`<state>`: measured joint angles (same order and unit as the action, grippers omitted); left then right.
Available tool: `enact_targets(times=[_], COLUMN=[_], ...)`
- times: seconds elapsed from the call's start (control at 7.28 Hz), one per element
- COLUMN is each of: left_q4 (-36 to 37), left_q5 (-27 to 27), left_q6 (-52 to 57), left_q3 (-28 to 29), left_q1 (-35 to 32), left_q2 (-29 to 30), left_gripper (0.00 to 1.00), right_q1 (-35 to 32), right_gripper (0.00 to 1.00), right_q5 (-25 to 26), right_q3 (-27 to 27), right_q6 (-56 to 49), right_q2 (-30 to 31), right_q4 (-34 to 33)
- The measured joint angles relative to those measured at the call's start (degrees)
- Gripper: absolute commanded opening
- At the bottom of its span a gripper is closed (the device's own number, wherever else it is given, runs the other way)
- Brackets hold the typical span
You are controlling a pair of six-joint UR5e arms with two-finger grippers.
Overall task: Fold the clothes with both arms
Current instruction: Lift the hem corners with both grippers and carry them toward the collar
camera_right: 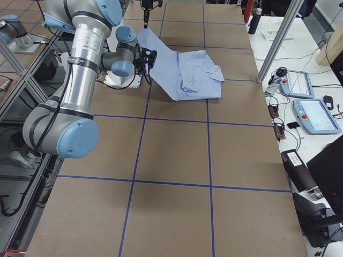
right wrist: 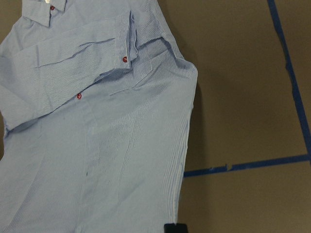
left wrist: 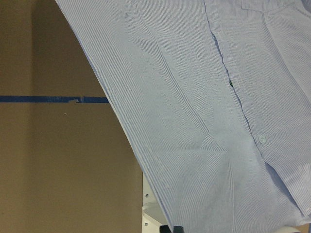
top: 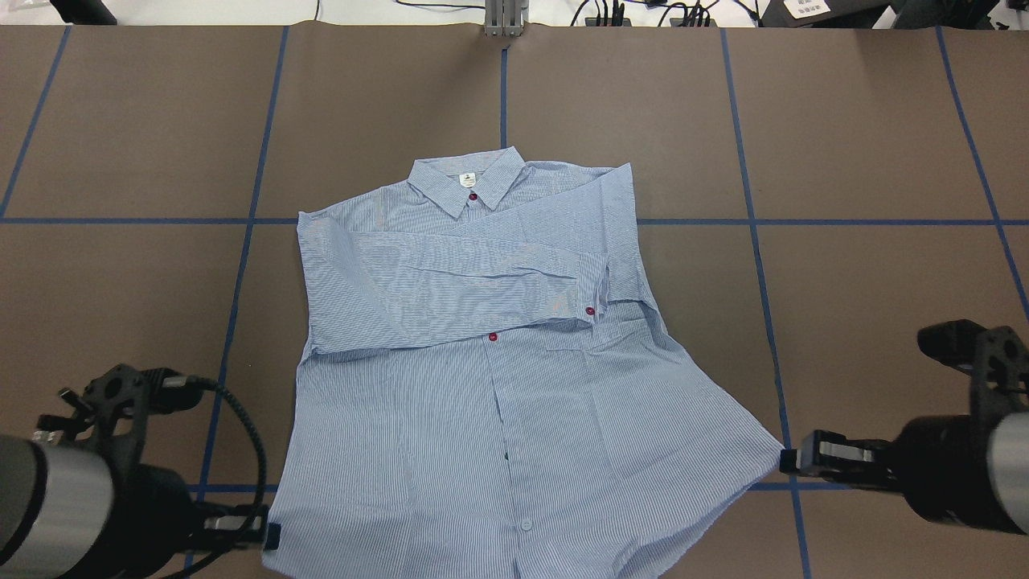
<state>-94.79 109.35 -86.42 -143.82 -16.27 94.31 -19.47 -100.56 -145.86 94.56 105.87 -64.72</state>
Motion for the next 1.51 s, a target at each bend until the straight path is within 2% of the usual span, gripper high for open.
enact_targets(times=[0.41,0.69,0.96,1.24,1.51], left_q4=[0.2,0.2,-0.1,-1.7,-4.1], left_q5=[-0.1,-0.4,-1.8,-5.6,-7.6], left_q6=[5.3,8.6,11.7,12.7,13.7], left_q3=[14.5,18.5,23.1,30.2,33.4], left_q1=[-12.3,-19.6,-24.7,-25.8,-27.0], left_q2=[9.9,13.0,15.6,18.4,19.8], left_gripper=[0.0,0.0,0.0,0.0,0.0], right_q1=[-9.5,-14.5,-18.4,-21.5,-24.8], right_gripper=[0.0,0.0,0.0,0.0,0.0], right_q5=[-0.5,-0.6,-0.5,-0.4,-0.5], right_q3=[14.7,22.4,30.0,38.9,44.2], right_q6=[-9.2,-13.3,-16.0,-18.9,-20.5], right_q2=[-19.9,-31.3,-39.0,-46.7,-52.6], right_q4=[-11.9,-18.0,-19.4,-19.4,-19.4])
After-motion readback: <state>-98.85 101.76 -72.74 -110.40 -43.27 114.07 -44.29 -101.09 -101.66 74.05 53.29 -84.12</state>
